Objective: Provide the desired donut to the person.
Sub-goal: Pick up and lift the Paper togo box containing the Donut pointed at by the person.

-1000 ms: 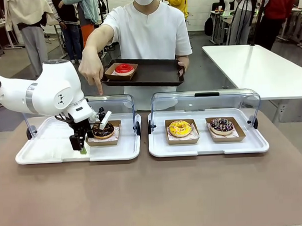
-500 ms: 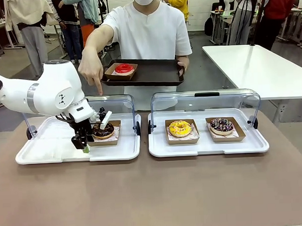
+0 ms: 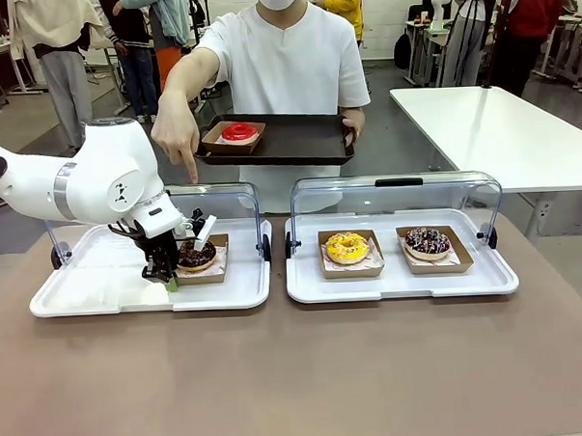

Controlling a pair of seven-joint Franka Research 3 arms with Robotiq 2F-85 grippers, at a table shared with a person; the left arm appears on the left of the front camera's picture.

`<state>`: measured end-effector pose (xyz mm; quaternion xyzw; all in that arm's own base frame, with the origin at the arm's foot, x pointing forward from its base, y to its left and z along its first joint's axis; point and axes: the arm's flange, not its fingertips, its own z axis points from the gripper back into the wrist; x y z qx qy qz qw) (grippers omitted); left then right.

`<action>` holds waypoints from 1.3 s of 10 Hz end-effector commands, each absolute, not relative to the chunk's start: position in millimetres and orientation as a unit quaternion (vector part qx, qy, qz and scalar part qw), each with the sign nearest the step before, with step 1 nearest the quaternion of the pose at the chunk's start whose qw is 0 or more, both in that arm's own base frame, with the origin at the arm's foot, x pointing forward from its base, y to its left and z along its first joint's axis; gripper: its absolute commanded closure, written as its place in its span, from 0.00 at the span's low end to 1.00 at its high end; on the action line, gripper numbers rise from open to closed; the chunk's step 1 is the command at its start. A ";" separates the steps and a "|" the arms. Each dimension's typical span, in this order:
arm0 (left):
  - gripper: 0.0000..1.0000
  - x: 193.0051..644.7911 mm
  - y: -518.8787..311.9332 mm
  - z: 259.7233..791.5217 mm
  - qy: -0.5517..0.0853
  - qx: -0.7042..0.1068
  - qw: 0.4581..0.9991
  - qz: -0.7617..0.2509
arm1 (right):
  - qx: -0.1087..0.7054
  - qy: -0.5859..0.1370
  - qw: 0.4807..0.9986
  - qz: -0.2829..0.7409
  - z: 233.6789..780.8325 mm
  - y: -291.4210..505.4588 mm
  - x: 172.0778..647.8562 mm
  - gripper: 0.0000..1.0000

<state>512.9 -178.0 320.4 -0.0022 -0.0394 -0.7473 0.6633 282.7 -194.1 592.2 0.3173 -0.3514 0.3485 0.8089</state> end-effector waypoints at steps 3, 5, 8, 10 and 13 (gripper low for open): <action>1.00 515.4 -177.6 319.8 -0.044 -0.007 0.663 -0.748 | 0.323 -0.359 0.802 0.352 592.2 -194.2 283.5 0.00; 1.00 515.0 -177.1 320.8 -0.043 -0.006 0.659 -0.750 | 0.323 -0.359 0.802 0.352 592.2 -194.2 283.5 0.00; 1.00 489.1 -180.4 364.1 -0.022 -0.016 0.651 -0.758 | 0.323 -0.359 0.802 0.352 592.2 -194.2 283.5 0.00; 1.00 446.9 -178.7 415.0 -0.023 0.019 0.648 -0.761 | 0.323 -0.359 0.802 0.352 592.2 -194.2 283.5 0.00; 1.00 383.2 -178.2 484.4 0.000 -0.001 0.638 -0.770 | 0.323 -0.359 0.802 0.352 592.2 -194.2 283.5 0.00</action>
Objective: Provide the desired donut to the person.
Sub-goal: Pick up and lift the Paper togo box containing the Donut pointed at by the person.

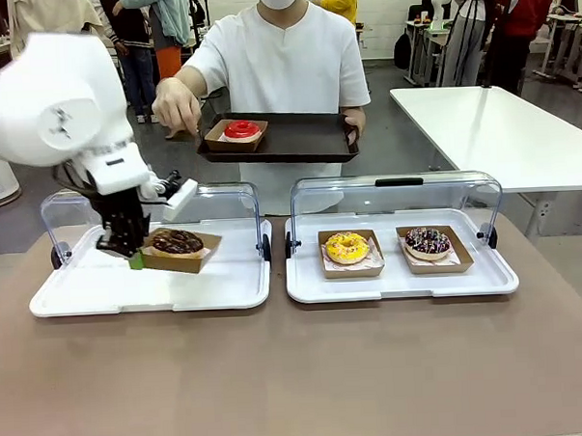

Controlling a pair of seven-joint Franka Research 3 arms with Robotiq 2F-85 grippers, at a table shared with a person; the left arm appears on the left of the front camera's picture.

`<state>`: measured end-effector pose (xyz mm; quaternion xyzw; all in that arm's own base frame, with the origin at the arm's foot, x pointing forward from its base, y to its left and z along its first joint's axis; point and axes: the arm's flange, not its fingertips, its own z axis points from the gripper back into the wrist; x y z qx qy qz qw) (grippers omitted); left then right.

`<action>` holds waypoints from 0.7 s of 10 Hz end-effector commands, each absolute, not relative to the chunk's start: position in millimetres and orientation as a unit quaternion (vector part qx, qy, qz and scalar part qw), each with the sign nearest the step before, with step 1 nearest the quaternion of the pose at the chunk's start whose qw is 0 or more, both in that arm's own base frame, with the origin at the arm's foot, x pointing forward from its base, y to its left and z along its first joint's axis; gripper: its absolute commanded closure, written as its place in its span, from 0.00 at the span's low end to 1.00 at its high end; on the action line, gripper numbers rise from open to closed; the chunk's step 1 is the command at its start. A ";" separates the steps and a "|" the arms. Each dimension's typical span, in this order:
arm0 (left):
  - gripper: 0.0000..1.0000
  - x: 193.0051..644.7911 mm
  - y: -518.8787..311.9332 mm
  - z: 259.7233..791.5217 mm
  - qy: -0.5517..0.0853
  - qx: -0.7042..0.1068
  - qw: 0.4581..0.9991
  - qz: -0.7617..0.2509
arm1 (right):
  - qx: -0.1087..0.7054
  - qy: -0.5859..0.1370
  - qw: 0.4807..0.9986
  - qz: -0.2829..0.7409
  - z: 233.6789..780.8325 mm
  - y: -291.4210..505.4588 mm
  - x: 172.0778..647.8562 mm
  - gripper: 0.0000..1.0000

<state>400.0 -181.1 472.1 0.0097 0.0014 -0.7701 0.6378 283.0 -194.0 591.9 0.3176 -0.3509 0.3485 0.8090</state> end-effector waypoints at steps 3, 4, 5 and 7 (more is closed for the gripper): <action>1.00 352.2 -196.4 563.3 -0.043 0.002 0.657 -0.753 | 0.323 -0.359 0.802 0.352 592.2 -194.2 283.5 0.00; 1.00 358.4 -199.0 584.5 -0.063 0.004 0.665 -0.744 | 0.323 -0.359 0.802 0.352 592.2 -194.2 283.5 0.00; 1.00 371.5 -200.1 599.7 -0.061 -0.002 0.662 -0.747 | 0.323 -0.359 0.802 0.352 592.2 -194.2 283.5 0.00; 1.00 401.6 -198.4 610.5 -0.071 0.000 0.682 -0.728 | 0.323 -0.359 0.802 0.352 592.2 -194.2 283.5 0.00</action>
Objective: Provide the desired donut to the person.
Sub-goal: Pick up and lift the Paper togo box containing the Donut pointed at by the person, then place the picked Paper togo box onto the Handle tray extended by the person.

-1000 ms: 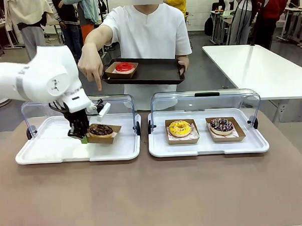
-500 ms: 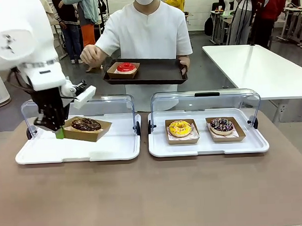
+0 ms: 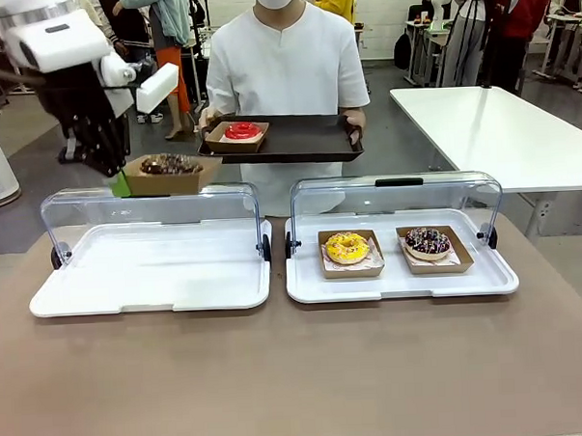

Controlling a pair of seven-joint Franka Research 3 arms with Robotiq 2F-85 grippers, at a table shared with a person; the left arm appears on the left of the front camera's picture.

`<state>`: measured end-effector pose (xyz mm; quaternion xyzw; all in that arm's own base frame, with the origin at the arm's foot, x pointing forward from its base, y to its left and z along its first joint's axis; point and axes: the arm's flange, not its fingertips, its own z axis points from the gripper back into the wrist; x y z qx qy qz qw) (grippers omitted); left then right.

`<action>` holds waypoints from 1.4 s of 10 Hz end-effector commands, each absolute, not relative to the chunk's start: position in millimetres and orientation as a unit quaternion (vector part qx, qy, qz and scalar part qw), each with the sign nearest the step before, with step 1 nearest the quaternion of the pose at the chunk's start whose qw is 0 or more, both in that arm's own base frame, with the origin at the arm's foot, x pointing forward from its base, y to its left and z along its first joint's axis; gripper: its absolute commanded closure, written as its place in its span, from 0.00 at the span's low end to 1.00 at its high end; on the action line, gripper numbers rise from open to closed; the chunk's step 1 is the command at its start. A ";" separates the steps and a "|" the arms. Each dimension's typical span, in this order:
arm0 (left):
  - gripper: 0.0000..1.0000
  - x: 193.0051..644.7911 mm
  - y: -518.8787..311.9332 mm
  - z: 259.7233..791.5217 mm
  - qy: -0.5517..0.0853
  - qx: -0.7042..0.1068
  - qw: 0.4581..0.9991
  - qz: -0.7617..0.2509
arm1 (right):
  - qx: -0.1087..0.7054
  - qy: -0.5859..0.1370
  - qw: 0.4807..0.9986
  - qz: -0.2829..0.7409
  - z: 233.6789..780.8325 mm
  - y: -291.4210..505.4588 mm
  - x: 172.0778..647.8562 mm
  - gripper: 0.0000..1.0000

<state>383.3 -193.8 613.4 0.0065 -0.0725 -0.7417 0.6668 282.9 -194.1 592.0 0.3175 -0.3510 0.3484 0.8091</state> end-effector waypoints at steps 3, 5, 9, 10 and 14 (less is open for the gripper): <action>1.00 402.3 -191.1 609.9 -0.072 0.001 0.673 -0.736 | 0.323 -0.359 0.802 0.352 592.2 -194.2 283.5 0.00; 1.00 402.3 -191.1 609.9 -0.072 0.001 0.673 -0.736 | 0.323 -0.359 0.802 0.352 592.2 -194.2 283.5 0.00; 1.00 402.3 -191.1 609.9 -0.072 0.001 0.673 -0.736 | 0.323 -0.359 0.802 0.352 592.2 -194.2 283.5 0.00; 1.00 402.3 -191.1 609.9 -0.072 0.001 0.673 -0.736 | 0.323 -0.359 0.802 0.352 592.2 -194.2 283.5 0.00; 1.00 402.3 -191.1 609.9 -0.072 0.001 0.673 -0.736 | 0.323 -0.359 0.802 0.352 592.2 -194.2 283.5 0.00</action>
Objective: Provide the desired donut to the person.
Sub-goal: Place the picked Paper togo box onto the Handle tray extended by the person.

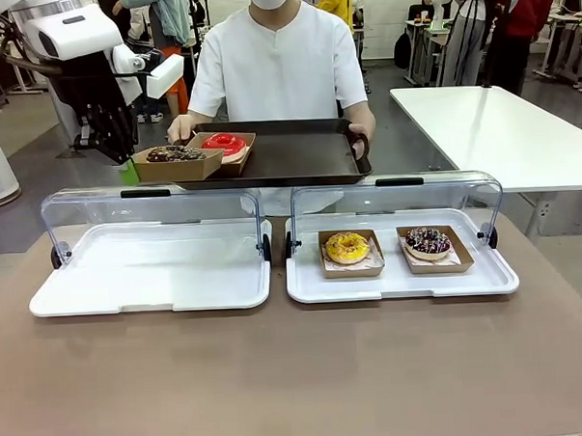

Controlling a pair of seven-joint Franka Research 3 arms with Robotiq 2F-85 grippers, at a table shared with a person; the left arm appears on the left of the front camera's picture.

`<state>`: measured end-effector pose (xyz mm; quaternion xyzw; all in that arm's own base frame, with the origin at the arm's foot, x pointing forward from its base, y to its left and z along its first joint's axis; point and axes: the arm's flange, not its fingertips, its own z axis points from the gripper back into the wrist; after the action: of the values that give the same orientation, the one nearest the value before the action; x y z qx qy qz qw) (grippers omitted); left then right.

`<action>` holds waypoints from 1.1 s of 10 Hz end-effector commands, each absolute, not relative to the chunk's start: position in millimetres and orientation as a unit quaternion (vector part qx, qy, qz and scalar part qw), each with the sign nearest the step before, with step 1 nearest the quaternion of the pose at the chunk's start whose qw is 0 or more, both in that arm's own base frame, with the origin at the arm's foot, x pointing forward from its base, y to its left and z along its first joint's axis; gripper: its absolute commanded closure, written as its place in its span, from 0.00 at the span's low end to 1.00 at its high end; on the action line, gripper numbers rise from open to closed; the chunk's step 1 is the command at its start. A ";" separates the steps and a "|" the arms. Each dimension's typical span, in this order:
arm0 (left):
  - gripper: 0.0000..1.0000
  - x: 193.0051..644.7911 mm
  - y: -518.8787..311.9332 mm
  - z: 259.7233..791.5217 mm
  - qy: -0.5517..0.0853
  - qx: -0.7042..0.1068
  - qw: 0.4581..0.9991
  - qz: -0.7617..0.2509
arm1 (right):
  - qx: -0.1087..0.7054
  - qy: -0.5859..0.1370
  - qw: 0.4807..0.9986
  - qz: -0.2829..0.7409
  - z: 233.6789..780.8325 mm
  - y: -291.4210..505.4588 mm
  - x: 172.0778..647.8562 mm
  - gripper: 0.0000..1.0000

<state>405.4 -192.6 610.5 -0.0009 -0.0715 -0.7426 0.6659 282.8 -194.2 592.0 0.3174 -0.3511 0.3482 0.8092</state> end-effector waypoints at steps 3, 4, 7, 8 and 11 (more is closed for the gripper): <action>1.00 402.3 -191.1 609.9 -0.072 0.001 0.673 -0.736 | 0.323 -0.359 0.802 0.352 592.2 -194.2 283.5 0.00; 0.98 405.4 -192.6 610.4 -0.071 -0.001 0.666 -0.743 | 0.323 -0.359 0.802 0.352 592.2 -194.2 283.5 0.00; 0.98 413.3 -259.4 668.6 -0.092 0.004 0.663 -0.743 | 0.323 -0.359 0.802 0.352 592.2 -194.2 283.5 0.00; 0.98 424.5 -281.2 671.8 -0.102 -0.002 0.655 -0.748 | 0.323 -0.359 0.802 0.352 592.2 -194.2 283.5 0.00; 0.98 465.3 -331.5 655.6 -0.133 0.035 0.636 -0.759 | 0.323 -0.359 0.802 0.352 592.2 -194.2 283.5 0.00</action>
<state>440.8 -321.4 656.7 0.0086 -0.1293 -0.7649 0.6310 282.4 -194.4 592.2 0.3171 -0.3512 0.3480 0.8093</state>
